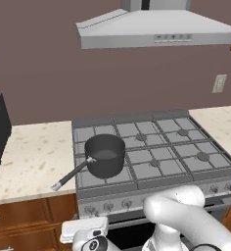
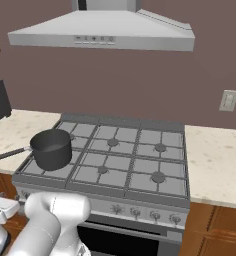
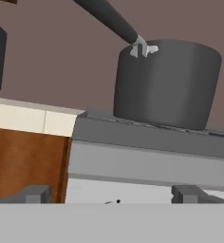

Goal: Turn on the front left burner of the stove.

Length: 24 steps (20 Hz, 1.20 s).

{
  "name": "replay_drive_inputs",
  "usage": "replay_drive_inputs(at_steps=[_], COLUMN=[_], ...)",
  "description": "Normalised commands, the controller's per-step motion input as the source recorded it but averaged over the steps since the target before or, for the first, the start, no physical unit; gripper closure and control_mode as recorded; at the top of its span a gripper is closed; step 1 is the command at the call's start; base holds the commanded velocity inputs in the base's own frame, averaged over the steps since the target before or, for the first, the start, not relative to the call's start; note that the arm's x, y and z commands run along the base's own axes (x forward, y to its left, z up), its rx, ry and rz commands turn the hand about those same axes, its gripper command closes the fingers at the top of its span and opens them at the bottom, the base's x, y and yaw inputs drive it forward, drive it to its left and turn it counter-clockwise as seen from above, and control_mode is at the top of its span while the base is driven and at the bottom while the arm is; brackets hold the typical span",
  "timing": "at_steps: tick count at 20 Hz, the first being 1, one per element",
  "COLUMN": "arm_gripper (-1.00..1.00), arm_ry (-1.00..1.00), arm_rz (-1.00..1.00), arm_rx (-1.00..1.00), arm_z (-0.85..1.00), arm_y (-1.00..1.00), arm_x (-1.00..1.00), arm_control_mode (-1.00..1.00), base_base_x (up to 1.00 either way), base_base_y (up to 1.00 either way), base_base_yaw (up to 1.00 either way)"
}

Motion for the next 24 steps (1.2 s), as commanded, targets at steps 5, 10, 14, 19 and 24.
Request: replay_drive_inputs(at_steps=[5,10,14,19,24], arm_gripper=[-1.00,-1.00,-1.00,-1.00,-1.00], arm_ry=[0.00,0.00,0.00,0.00,0.00], arm_rz=[0.00,0.00,0.00,0.00,0.00], arm_rx=[0.00,0.00,0.00,0.00,0.00], arm_z=[-0.11,-0.09,-0.04,-0.04,-0.17], arm_y=[-0.21,-0.33,-0.16,-0.10,-0.01], arm_x=[0.00,0.01,0.07,0.16,0.21], arm_control_mode=[-1.00,-1.00,-1.00,-1.00,-1.00], base_base_x=[0.00,0.00,0.00,0.00,0.00], base_base_y=[0.00,0.00,0.00,0.00,0.00], base_base_yaw=[0.00,0.00,0.00,0.00,0.00])
